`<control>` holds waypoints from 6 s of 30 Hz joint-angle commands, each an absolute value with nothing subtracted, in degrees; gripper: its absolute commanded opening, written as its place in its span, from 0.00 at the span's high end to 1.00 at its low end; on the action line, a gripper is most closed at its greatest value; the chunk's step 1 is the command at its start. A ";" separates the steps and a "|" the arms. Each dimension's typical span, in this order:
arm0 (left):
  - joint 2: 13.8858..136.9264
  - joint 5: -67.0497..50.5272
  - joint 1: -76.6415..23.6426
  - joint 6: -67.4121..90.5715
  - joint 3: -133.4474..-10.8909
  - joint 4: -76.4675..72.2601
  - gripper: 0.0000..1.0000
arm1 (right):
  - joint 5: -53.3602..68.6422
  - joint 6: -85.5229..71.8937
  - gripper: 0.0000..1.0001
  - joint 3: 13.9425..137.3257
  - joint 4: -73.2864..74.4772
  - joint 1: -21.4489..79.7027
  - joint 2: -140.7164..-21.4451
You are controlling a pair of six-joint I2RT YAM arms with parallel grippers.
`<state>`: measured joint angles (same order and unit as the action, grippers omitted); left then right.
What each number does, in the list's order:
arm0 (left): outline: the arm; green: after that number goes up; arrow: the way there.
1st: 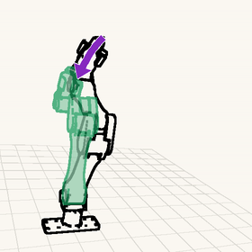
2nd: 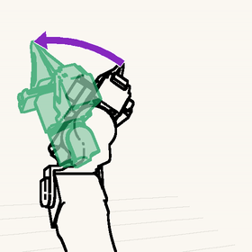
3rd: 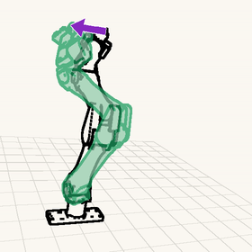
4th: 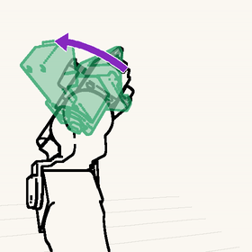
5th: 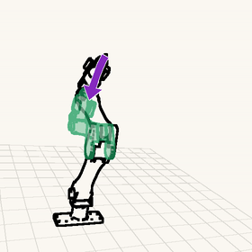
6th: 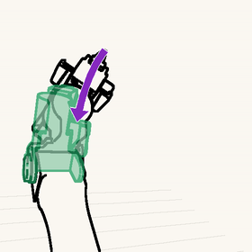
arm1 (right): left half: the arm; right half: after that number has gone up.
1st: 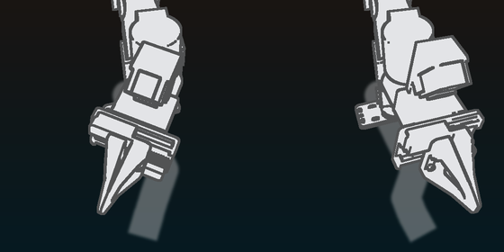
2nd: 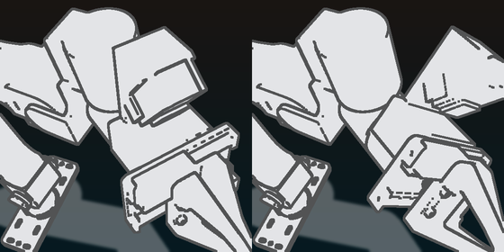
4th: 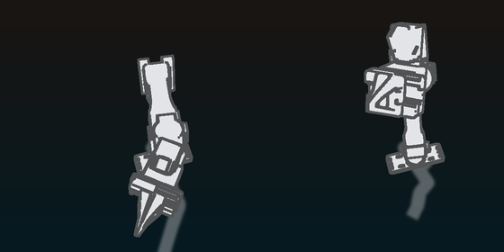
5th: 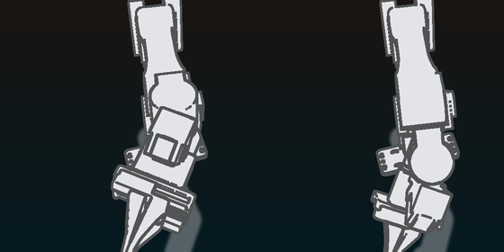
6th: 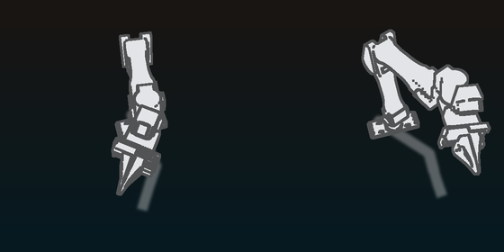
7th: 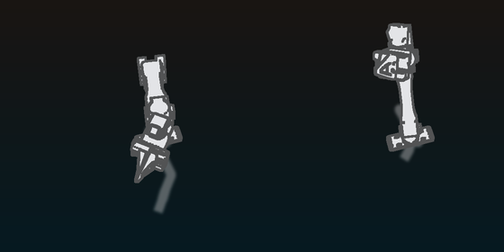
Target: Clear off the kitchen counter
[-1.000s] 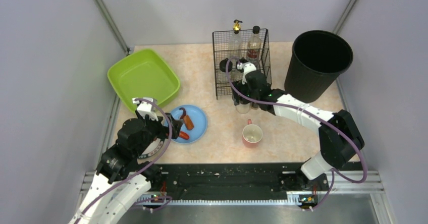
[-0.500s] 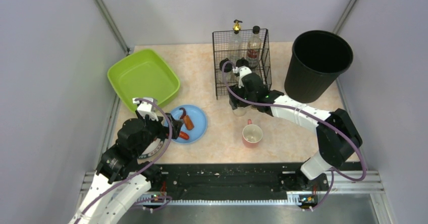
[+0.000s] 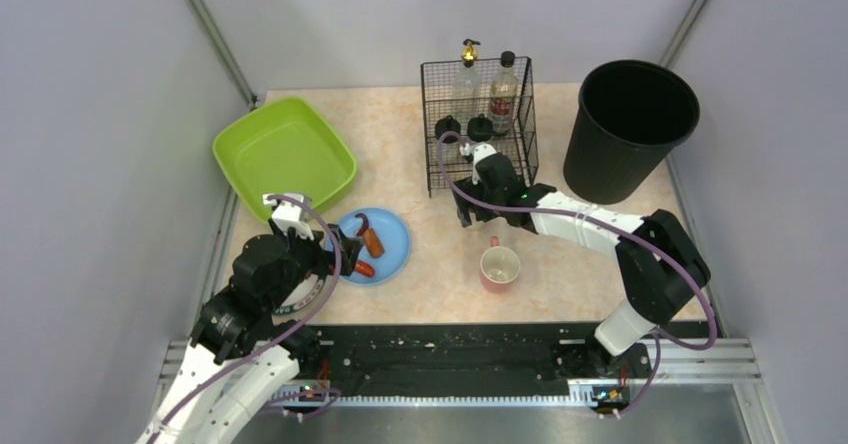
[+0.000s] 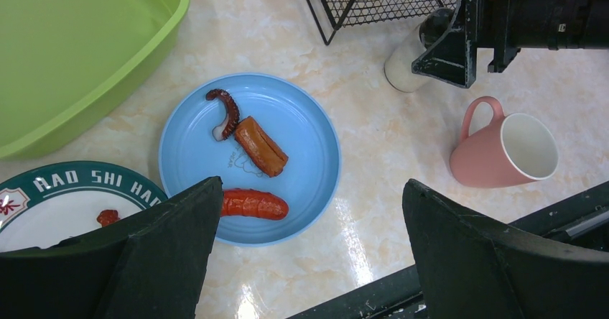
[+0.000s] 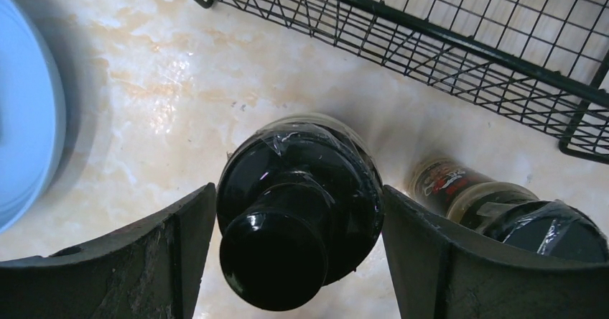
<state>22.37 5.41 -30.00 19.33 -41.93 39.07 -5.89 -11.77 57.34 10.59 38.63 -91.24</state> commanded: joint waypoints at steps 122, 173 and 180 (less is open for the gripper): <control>21.72 5.40 -29.97 18.68 -41.91 37.10 0.01 | -21.77 -4.23 1.00 88.52 6.17 26.74 -90.12; 22.70 5.45 -29.93 18.55 -41.97 37.03 0.01 | -23.52 -12.36 1.00 82.01 0.40 21.83 -107.23; 22.62 5.58 -29.97 18.62 -41.96 37.09 0.01 | -23.33 -13.03 0.89 82.15 0.43 21.76 -108.32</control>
<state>22.28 5.43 -30.00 19.31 -41.85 39.07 -22.39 -10.76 81.41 2.61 22.70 -106.91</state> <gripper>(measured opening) 0.991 0.603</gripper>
